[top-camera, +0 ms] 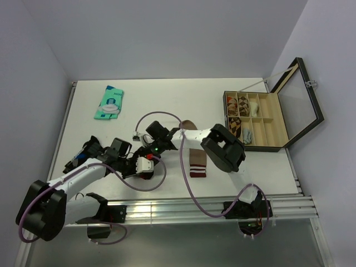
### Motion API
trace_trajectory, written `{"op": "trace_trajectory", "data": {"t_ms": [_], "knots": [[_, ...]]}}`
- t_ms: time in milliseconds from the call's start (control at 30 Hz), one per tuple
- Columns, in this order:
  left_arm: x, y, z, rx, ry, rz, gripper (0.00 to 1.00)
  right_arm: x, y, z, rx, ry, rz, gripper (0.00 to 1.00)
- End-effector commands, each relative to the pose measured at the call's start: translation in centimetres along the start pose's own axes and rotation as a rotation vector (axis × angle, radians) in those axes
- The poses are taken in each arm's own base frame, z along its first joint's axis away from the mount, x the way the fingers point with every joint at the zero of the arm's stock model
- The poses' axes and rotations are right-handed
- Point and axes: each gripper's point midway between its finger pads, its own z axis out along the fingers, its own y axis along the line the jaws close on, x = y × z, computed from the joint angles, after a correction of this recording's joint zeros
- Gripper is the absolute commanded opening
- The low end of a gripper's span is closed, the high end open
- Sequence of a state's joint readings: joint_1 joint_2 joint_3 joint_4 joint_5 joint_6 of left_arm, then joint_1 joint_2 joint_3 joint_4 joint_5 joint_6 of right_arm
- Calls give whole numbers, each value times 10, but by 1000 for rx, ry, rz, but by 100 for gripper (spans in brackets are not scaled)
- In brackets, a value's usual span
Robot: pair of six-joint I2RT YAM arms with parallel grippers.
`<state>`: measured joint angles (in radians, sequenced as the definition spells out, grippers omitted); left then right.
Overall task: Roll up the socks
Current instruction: Roll the sock at the center of the board.
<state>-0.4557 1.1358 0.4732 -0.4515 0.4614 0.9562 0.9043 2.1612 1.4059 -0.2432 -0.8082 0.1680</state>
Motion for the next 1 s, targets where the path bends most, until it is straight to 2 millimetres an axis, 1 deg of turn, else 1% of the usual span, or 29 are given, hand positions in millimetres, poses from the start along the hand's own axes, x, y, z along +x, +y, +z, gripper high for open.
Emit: {"op": "trace_trajectory", "data": {"t_ms": [0, 33, 100, 133, 167, 200, 233, 267, 300, 333, 367, 400, 433, 467, 500, 533, 600, 633, 667, 700, 733, 767, 800, 833, 867, 900, 933, 967], "knots": [[0, -3, 1, 34, 14, -8, 19, 109, -78, -2, 323, 252, 193, 23], [0, -5, 1, 45, 12, -6, 12, 98, -78, -6, 342, 208, 165, 30], [0, -12, 2, 83, 11, -6, 1, 93, -77, -11, 356, 171, 165, 36], [0, -13, 2, 93, 10, -1, 0, 85, -75, -18, 372, 121, 144, 40], [-1, -12, 2, 101, 10, -2, 0, 82, -77, -23, 390, 92, 154, 42], [-4, -16, 2, 126, -2, -10, 0, 76, -76, -29, 400, 57, 149, 43], [-3, -19, 2, 151, 5, -13, 0, 78, -77, -32, 408, 32, 146, 45], [-5, -19, 2, 172, 2, -19, 0, 66, -74, -46, 443, -31, 142, 46], [-6, -20, 2, 186, 4, -15, 0, 62, -73, -53, 461, -63, 142, 48], [-5, -22, 2, 205, 11, -21, 0, 69, -76, -59, 483, -74, 154, 50], [-8, -19, 2, 214, 10, -20, 1, 54, -69, -73, 505, -152, 140, 51], [-11, -20, 2, 231, -3, -21, 0, 62, -73, -81, 528, -167, 159, 53], [-13, -18, 1, 238, -7, -22, 0, 56, -72, -89, 538, -214, 153, 54], [-14, -18, 0, 267, 0, -30, 0, 54, -71, -95, 549, -246, 167, 54], [-15, -21, -1, 298, -4, -27, 0, 47, -68, -108, 569, -299, 160, 55], [-18, -21, -2, 323, -26, -21, 0, 53, -71, -113, 581, -316, 172, 55], [-22, -21, -3, 384, -30, -57, 0, 54, -71, -126, 613, -369, 185, 55], [-26, -13, -2, 403, -53, -64, 0, 52, -71, -130, 617, -392, 182, 55], [-26, -11, -3, 422, -55, -82, 0, 52, -70, -134, 624, -409, 186, 55], [-25, -14, -6, 459, -48, -113, 0, 53, -68, -140, 639, -433, 183, 55], [-24, -11, -8, 475, -57, -130, 0, 52, -65, -143, 637, -452, 175, 55], [-27, -3, -5, 502, -61, -149, 0, 49, -62, -146, 631, -479, 161, 55], [-27, -9, -11, 558, -53, -192, 0, 55, -62, -147, 633, -490, 159, 55], [-27, -6, -12, 577, -65, -197, 0, 44, -52, -157, 624, -555, 126, 55], [-30, 2, -8, 603, -76, -220, 0, 43, -50, -160, 631, -577, 113, 55], [-30, 2, -9, 629, -73, -243, 0, 48, -50, -164, 645, -597, 107, 55], [-30, 0, -13, 666, -70, -267, 0, 43, -47, -168, 654, -640, 83, 56], [-31, 3, -11, 690, -77, -284, 0, 37, -33, -174, 637, -684, 46, 56]]}}
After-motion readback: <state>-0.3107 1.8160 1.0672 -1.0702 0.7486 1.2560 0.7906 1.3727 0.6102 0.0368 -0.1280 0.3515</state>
